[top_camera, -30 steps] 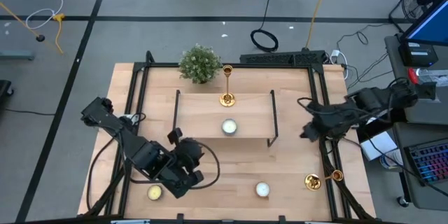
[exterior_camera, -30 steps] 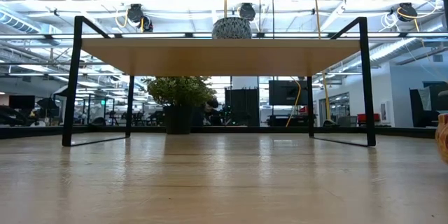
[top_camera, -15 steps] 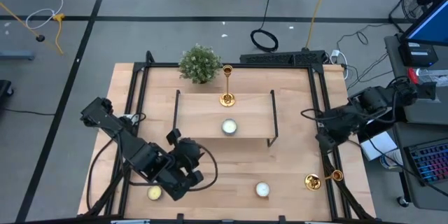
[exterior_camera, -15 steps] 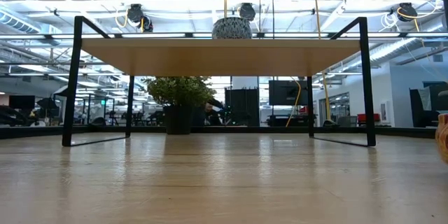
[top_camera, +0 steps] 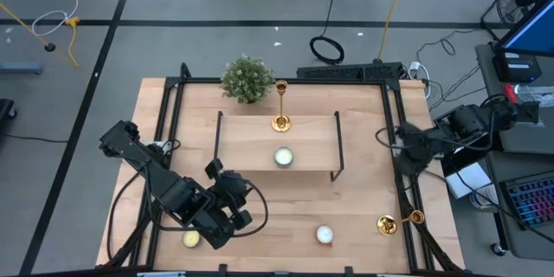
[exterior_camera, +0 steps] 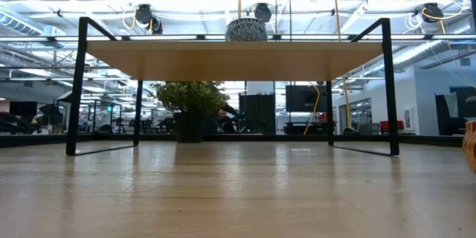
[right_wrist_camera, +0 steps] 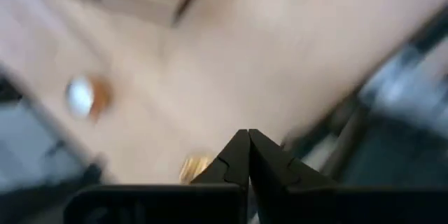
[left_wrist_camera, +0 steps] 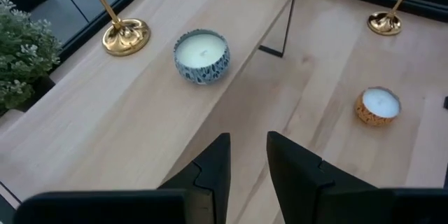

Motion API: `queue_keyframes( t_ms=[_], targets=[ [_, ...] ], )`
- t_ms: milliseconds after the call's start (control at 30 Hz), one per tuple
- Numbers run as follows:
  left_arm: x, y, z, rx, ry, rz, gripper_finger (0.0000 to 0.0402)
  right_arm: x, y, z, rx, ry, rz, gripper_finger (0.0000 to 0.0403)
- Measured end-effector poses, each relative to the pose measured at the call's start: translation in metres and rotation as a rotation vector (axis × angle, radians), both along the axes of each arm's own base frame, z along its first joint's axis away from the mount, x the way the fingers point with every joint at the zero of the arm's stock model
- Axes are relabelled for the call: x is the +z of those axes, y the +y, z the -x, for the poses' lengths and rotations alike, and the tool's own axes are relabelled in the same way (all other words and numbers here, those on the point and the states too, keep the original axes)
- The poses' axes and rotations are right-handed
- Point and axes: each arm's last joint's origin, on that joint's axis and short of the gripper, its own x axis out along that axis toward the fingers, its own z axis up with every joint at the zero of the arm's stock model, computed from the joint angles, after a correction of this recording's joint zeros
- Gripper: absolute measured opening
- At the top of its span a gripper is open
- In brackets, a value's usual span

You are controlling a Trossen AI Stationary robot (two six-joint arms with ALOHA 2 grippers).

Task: Stock candles and holders on shelf
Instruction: Align the right gold candle holder with the other gold candle holder on the shelf

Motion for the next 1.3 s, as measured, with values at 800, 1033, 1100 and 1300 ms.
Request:
queue_keyframes(
  t_ms=[800, 1033, 1100, 1300],
  targets=[
    [0.015, 0.013, -0.035, 0.317, -0.444, 0.302, 0.0097, 0.035, -0.018, 0.032, 0.520, -0.835, 0.360, 0.0000],
    [0.024, 0.016, -0.049, 0.311, -0.543, 0.367, 0.0097, 0.018, -0.015, 0.056, 0.745, -1.156, 0.074, 0.0000],
    [0.026, 0.016, -0.051, 0.305, -0.568, 0.373, 0.0097, 0.012, -0.015, 0.064, 0.761, -1.268, 0.004, 0.0000],
    [0.029, 0.016, -0.053, 0.308, -0.594, 0.394, 0.0097, -0.006, -0.018, 0.077, 0.784, -1.334, -0.046, 0.0000]
  ],
)
